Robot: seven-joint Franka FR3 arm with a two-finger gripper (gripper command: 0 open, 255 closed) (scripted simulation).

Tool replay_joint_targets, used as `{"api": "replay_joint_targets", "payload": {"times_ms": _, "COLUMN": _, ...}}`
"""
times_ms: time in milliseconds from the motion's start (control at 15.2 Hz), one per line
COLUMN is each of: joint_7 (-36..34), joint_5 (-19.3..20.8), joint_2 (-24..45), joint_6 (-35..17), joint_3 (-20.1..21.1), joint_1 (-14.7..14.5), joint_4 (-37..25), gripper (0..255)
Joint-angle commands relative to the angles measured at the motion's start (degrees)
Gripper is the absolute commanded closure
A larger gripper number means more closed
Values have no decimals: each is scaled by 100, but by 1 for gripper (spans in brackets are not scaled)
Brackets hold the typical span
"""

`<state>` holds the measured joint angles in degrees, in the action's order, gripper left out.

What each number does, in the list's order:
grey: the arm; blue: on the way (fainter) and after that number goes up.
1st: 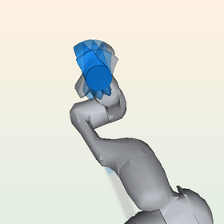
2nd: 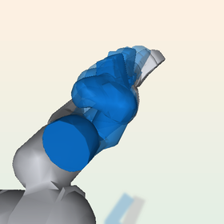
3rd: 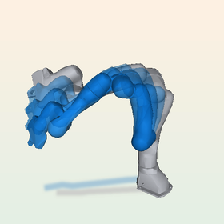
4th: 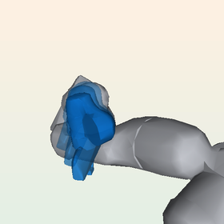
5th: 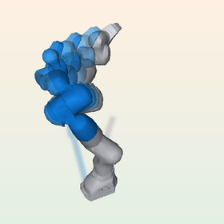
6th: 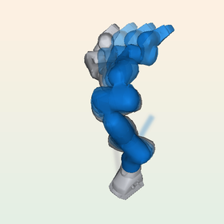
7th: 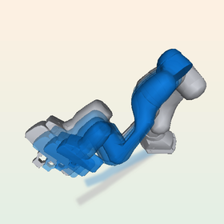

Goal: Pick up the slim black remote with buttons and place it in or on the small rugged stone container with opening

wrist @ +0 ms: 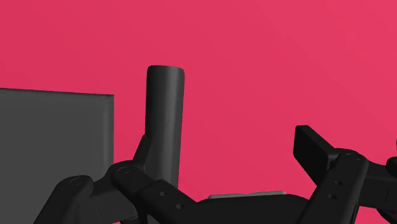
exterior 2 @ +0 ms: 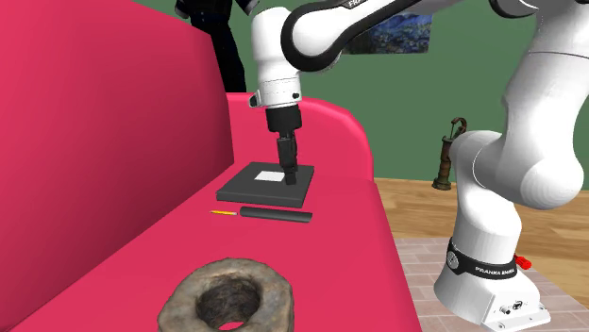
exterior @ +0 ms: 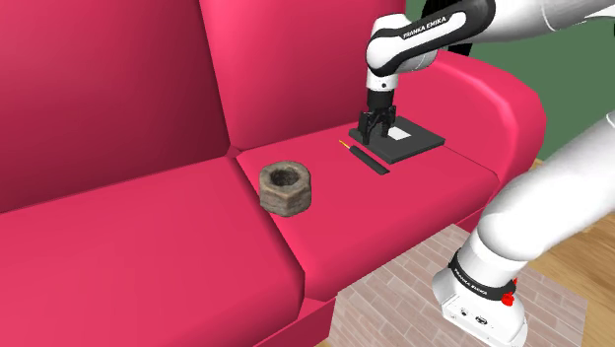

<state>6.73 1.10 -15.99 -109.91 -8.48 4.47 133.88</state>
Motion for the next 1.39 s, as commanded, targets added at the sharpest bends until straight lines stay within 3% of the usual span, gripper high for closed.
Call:
{"api": "replay_joint_targets", "payload": {"times_ms": 0, "joint_7": 2, "joint_5": -20, "joint_2": 430, "joint_6": -210, "joint_3": -102, "joint_1": 72, "joint_4": -112, "gripper": 0}}
{"api": "replay_joint_targets", "payload": {"times_ms": 396, "joint_7": 12, "joint_5": -206, "joint_2": 1767, "joint_6": -613, "joint_3": -343, "joint_1": 266, "joint_4": -711, "gripper": 0}}
{"api": "replay_joint_targets", "payload": {"times_ms": 924, "joint_7": 55, "joint_5": -271, "joint_2": 2018, "joint_6": -1214, "joint_3": -340, "joint_1": 276, "joint_4": -346, "gripper": 0}}
{"api": "replay_joint_targets", "payload": {"times_ms": 1320, "joint_7": 55, "joint_5": -271, "joint_2": 2018, "joint_6": -1214, "joint_3": -333, "joint_1": 283, "joint_4": -346, "gripper": 0}}
